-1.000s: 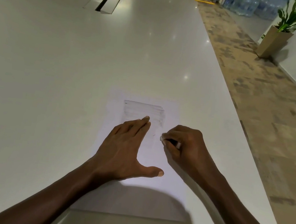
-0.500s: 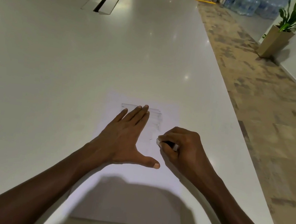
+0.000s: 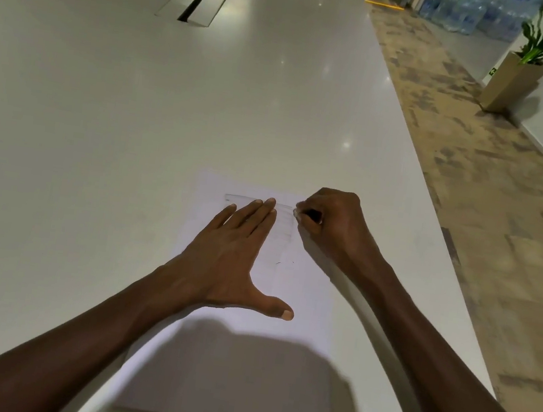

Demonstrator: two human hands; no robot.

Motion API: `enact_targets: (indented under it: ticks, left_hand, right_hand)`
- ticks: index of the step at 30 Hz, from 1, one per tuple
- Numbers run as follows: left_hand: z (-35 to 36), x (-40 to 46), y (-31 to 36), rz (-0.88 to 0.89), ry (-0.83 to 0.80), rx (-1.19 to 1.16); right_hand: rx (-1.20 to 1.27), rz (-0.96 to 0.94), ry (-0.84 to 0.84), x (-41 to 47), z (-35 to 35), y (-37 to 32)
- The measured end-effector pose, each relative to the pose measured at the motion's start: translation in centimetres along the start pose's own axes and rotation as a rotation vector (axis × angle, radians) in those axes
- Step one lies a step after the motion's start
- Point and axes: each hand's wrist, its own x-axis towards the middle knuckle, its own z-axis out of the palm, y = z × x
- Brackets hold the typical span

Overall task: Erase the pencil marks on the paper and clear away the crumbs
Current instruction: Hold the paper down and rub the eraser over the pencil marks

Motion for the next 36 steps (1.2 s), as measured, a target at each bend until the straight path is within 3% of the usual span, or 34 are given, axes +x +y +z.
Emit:
enact_targets:
  ticks: [8, 19, 28, 36]
  left_hand:
    - [0.0, -0.1, -0.1, 0.004, -0.02, 0.0]
    - [-0.1, -0.1, 0.0, 0.003, 0.002, -0.006]
    - [-0.1, 0.0, 0.0, 0.002, -0.007, 0.009]
    - [0.1, 0.1, 0.0, -0.008, 0.009, 0.005]
  right_hand:
    - [0.078, 0.011, -0.055, -5.5, -1.0, -2.0]
    - [0.025, 0.045, 0.047, 1.0, 0.5, 0.5]
    - [0.079, 0.092, 0.01, -4.6, -0.7, -1.4]
    - [0.042, 0.104, 0.059, -1.3, 0.1, 0.1]
